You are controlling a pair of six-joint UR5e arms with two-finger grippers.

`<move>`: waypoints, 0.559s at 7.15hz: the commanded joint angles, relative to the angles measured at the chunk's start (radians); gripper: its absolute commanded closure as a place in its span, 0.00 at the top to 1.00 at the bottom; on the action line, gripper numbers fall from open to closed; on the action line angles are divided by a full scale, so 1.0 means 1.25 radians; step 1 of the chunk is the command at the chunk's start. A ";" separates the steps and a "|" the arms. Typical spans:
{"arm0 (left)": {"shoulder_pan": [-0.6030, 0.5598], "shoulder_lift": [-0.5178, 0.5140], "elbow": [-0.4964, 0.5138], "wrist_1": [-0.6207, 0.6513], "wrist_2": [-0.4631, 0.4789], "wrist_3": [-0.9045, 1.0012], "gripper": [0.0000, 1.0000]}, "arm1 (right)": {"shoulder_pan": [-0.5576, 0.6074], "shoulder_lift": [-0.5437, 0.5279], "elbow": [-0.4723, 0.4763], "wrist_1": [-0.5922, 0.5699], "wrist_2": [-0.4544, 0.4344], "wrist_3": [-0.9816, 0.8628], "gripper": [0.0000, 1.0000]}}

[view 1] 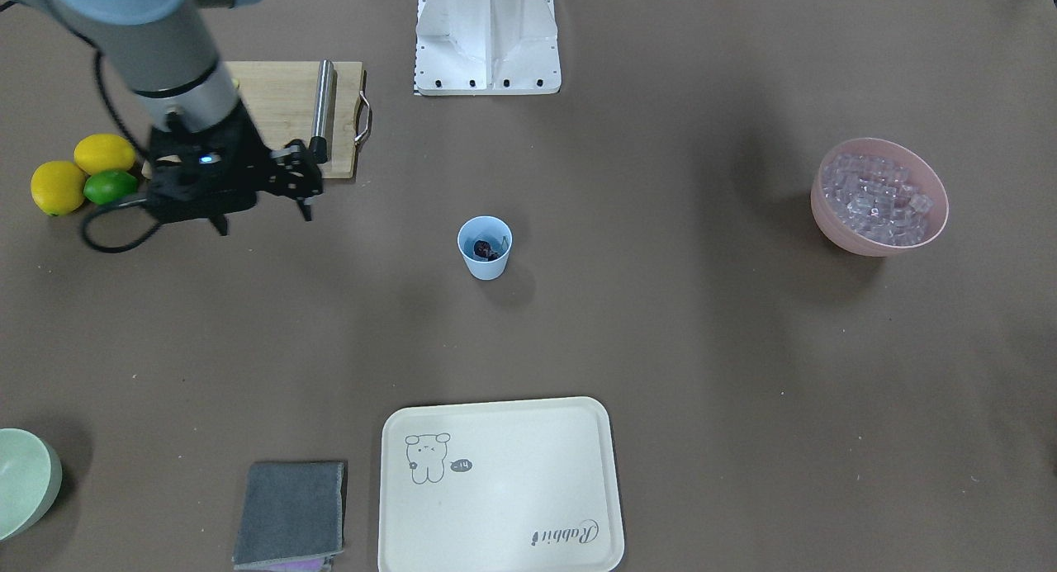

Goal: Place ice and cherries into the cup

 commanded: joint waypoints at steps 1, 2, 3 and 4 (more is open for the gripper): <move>-0.004 0.002 0.003 0.006 0.000 -0.008 0.98 | 0.224 -0.140 -0.054 0.001 0.144 -0.252 1.00; -0.005 0.002 0.004 0.007 0.000 -0.008 0.98 | 0.291 -0.205 -0.086 0.002 0.156 -0.366 1.00; -0.005 -0.003 0.028 -0.001 -0.002 -0.003 0.98 | 0.356 -0.240 -0.126 0.002 0.160 -0.474 1.00; -0.004 -0.006 0.047 -0.002 -0.002 -0.005 0.98 | 0.410 -0.271 -0.157 0.002 0.176 -0.537 1.00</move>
